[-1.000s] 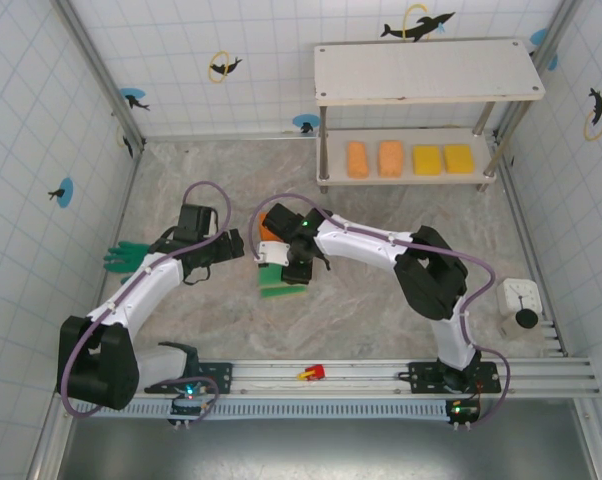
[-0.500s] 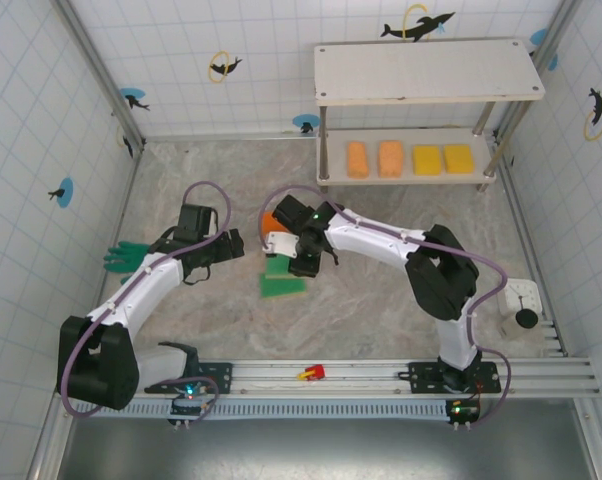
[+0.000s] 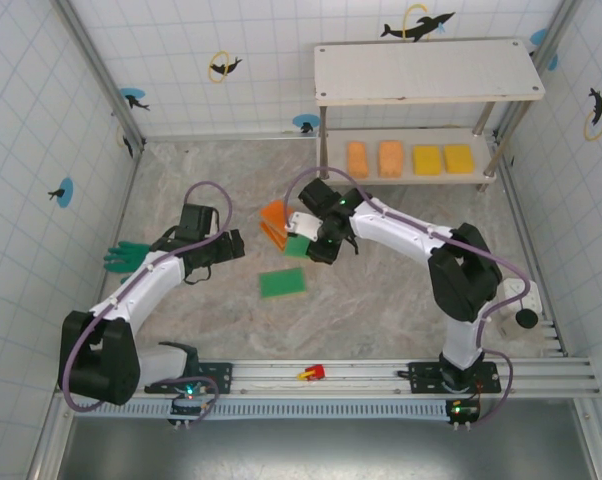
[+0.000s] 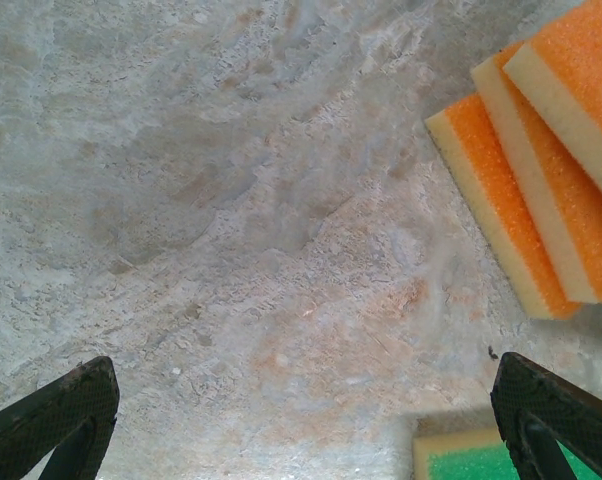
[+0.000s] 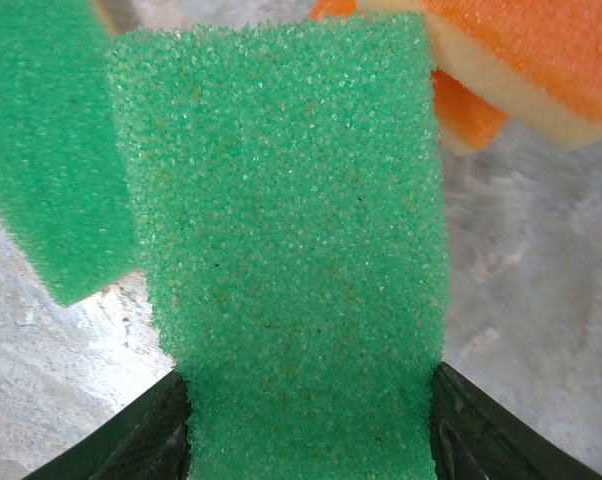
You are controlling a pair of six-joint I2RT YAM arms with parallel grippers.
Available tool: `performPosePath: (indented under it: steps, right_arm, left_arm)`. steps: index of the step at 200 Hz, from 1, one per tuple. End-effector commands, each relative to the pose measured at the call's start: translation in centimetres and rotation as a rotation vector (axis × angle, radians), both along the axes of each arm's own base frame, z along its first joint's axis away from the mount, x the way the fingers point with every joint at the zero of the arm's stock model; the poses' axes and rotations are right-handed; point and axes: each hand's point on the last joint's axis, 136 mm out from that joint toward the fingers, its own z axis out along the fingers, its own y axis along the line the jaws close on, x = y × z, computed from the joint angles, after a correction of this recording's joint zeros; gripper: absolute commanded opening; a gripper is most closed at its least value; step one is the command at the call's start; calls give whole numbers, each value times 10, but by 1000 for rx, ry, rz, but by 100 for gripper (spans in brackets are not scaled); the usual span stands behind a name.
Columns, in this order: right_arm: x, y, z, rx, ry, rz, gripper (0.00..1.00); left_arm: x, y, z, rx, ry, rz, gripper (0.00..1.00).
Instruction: Place and organize the cleaning sponges onto the shelf
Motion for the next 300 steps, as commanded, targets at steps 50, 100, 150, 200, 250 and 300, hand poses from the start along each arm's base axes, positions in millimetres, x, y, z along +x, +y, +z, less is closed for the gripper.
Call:
performPosePath:
  steps: [50, 100, 150, 200, 250, 300]
  right_arm:
    - [-18, -21, 10, -25, 38, -29, 60]
    - [-26, -20, 0, -49, 52, -24, 60]
    - [-16, -32, 17, -45, 33, -54, 60]
    - [2, -60, 41, -37, -24, -135, 60]
    - [25, -95, 76, 1, -101, -244, 59]
    - [45, -131, 107, 29, -177, -347, 59]
  left_arm:
    - [14, -4, 11, -18, -29, -8, 97]
    - [14, -5, 8, -23, -28, -9, 97]
    - [17, -5, 12, -26, -43, -9, 97]
    - [24, -8, 19, -36, -65, -14, 97]
    - [30, -11, 23, -41, -75, -26, 97]
    - [30, -12, 22, -43, -73, -30, 97]
